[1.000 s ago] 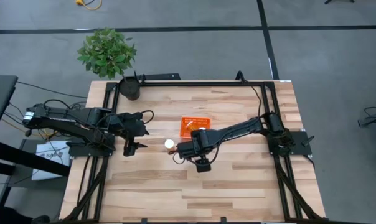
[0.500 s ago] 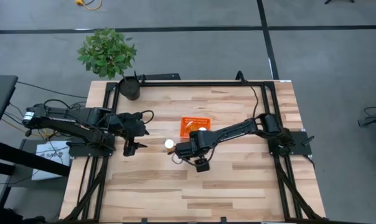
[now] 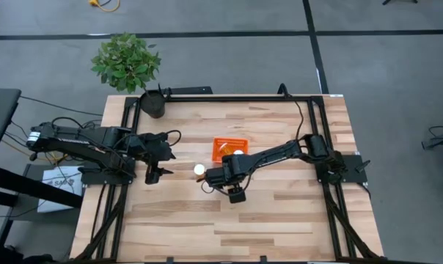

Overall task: Pick and place pill bottles into a basket
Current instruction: Put the orange pill bottle into the orange basket

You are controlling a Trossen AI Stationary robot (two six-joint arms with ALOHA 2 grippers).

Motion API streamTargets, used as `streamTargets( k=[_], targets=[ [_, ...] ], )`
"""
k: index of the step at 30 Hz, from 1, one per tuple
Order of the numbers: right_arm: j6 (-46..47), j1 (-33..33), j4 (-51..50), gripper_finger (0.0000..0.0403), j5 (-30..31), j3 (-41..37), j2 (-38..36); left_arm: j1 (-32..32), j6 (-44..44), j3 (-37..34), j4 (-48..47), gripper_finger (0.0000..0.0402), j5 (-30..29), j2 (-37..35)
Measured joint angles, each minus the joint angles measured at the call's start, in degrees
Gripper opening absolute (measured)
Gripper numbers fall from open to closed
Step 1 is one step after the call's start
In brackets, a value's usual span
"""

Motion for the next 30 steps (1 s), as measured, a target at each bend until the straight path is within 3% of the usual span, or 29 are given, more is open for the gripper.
streamTargets(
  k=[19,30],
  targets=[
    [3.06,-0.37,-0.44,0.0187,-3.32,1.77,0.0,0.0,0.02,0.0,-0.1,0.0265,0.06,0.0],
    [1.9,-1.87,-5.62,0.0218,-2.91,8.69,0.0,0.0,0.04,0.0,-0.11,0.0265,0.04,0.0]
  ],
)
